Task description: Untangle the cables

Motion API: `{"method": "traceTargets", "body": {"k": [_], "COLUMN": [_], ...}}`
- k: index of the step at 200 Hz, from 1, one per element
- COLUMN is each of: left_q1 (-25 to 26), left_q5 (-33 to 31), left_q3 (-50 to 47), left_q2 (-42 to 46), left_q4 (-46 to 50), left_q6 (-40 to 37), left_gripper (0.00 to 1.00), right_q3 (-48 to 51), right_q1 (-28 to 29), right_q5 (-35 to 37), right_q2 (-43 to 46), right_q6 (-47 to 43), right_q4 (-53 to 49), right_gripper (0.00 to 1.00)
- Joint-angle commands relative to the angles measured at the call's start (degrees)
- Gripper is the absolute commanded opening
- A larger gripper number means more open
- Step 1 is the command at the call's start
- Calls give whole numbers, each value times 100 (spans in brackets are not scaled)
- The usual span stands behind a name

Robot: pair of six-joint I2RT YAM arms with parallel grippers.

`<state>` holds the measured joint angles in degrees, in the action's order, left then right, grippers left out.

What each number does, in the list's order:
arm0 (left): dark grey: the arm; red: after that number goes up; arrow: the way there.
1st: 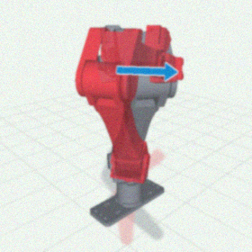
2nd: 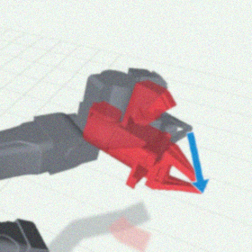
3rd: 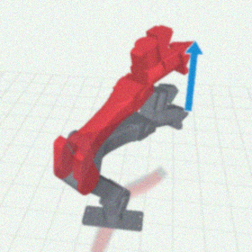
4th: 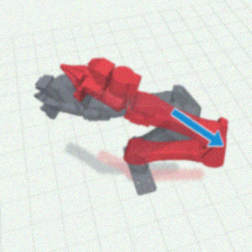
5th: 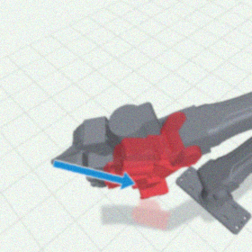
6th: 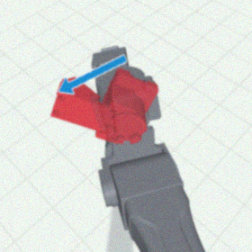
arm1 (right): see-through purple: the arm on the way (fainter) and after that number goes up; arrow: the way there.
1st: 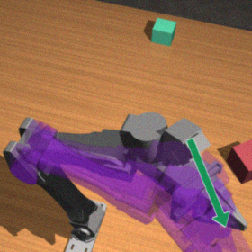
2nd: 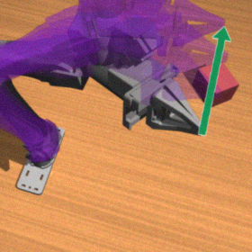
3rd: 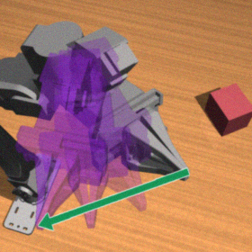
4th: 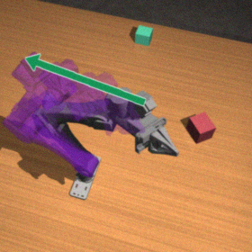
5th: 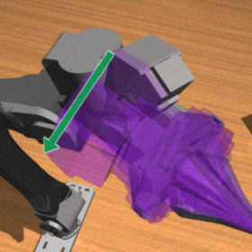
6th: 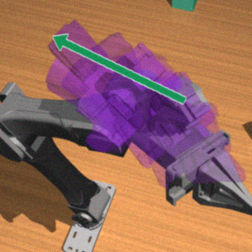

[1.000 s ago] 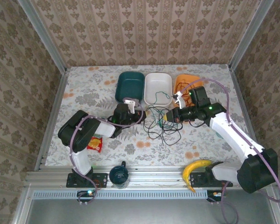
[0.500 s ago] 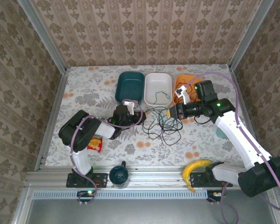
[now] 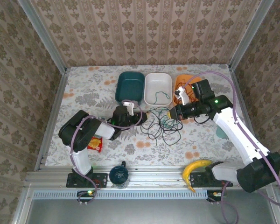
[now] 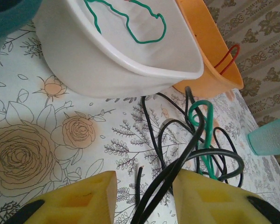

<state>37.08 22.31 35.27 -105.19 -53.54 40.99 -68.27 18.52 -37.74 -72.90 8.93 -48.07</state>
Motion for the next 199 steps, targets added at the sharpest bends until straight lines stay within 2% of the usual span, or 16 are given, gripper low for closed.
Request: {"method": "traceTargets", "body": {"k": [1,36,74,102,128,146,158,199], "left_q1": [0,49,82,204,521,743,793,755], "left_q5": [241,369,492,554,214,-299,-454,-515], "left_q3": [58,144,341,475,758,964,1001,596], "left_q2": [-105,-116,-92,89,410,527,564,812], "left_q4": [-262,-209,271,1187,2802,3762,4079,3922], "left_q6": [49,-47,-215,-806,-1883,-2403,-2528,-2287], "left_gripper": [39,42,47,58,61,60,59,49], "right_q3": [-82,-115,-215,-351,-406,-407,-406,-320], "right_q1": [77,130,143,145,136,130,125,77], "right_q5": [200,482,850,961,979,945,919,944], "right_q2": [-132,-333,-391,-413,-494,-523,-523,-492], "right_q6": [64,205,197,197,179,179,187,237], "right_q4": [-5,110,40,16,21,59,96,210], "right_gripper": [7,7,7,7,7,7,7,7]}}
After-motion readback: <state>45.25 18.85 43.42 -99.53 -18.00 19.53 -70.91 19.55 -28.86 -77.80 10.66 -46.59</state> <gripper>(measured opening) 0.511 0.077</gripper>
